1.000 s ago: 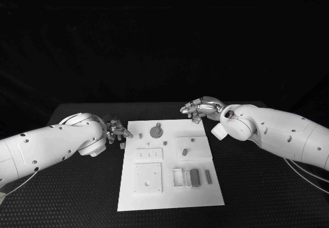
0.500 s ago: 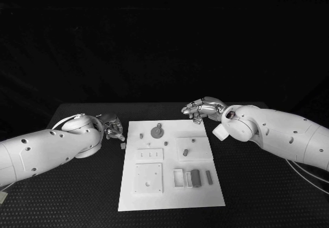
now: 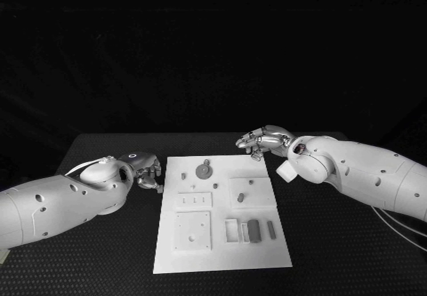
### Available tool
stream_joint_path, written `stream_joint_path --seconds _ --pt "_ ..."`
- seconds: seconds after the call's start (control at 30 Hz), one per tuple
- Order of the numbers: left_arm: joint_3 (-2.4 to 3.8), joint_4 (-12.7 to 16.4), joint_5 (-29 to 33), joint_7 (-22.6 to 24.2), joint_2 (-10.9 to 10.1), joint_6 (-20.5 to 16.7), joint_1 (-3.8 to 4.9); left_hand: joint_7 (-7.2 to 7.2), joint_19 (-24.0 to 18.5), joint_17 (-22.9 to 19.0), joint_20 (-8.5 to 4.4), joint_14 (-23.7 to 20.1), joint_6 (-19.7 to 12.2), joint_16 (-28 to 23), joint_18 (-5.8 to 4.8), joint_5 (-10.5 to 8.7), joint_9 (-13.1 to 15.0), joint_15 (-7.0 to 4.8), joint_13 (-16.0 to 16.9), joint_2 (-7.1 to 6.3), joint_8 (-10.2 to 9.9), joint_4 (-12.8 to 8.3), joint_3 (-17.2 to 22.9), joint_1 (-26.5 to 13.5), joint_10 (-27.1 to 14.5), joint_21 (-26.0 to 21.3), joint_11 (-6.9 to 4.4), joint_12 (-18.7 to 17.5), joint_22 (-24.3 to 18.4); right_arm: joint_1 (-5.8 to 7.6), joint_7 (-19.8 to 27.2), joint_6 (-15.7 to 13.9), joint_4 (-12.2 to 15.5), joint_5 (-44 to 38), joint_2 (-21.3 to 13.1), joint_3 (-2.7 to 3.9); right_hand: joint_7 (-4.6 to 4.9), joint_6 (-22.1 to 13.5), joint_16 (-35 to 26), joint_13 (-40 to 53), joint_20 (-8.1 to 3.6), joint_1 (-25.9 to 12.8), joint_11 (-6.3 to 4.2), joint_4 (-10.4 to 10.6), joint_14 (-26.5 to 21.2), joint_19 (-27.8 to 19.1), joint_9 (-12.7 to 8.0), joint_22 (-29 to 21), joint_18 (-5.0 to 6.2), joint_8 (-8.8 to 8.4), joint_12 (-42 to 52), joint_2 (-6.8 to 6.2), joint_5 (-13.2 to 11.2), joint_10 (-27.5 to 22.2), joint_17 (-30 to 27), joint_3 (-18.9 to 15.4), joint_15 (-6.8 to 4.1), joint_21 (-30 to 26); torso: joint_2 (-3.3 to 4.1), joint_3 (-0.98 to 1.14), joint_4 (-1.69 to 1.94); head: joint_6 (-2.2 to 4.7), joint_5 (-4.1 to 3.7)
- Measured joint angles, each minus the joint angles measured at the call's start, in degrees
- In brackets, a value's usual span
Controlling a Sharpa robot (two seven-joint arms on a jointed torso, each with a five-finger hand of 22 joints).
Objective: Assemble the parts on the task board
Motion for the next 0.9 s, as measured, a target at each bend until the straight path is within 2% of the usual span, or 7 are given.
stream_joint_path --seconds 0.23,0.53,0.9 --pt "0.03 -0.4 -1.18 1.41 0.55 -0.23 -0.52 1.4 0.2 0.0 0.19 0.0 0.78 0.0 0.01 0.0 -1.19 0.0 -0.5 -0.82 -0.22 3.19 -0.13 -0.83 0.0 -0.27 0.0 0.0 0.02 0.0 0.01 -0.01 -0.03 -0.13 0.05 0.0 -0.07 -0.12 0.0 0.0 0.01 0.0 0.0 0.0 0.0 -0.01 0.0 0.0 0.0 0.0 0.0 0.0 0.0 0.0 0.0 0.0 0.0 0.0 0.01 0.0 0.01 -0.05 -0.05" --pt "0.03 -0.92 -1.07 2.05 0.97 0.58 -1.19 1.93 0.41 0.2 0.4 0.21 1.32 0.44 0.0 0.0 -2.29 0.2 -0.81 -0.63 -0.22 6.21 -0.76 -1.62 0.32 -0.27 -0.32 0.0 0.61 0.0 0.01 -0.02 -0.06 -0.21 0.08 0.0 -0.09 -0.29 0.0 -0.01 0.08 0.0 0.0 0.0 0.0 -0.08 -0.05 0.0 0.0 0.0 0.0 0.0 0.0 0.0 0.0 0.0 0.0 0.0 -0.01 0.03 0.0 -0.02 0.06" --pt "0.04 -2.12 -0.76 2.06 1.63 3.09 -1.88 1.92 0.41 0.54 0.4 0.21 1.32 0.88 -0.02 0.0 -2.88 0.2 -0.81 -0.62 -0.22 6.82 -0.99 -1.6 0.32 -0.26 -0.31 0.48 1.12 -0.01 0.01 -0.03 -0.11 -0.25 0.12 0.0 -0.1 -0.29 0.0 -0.05 0.09 0.0 0.0 0.0 0.0 -0.09 -0.04 0.0 0.0 0.01 0.0 0.0 0.0 -0.01 0.0 0.0 0.0 0.0 -0.02 0.07 -0.03 -0.12 -0.03"
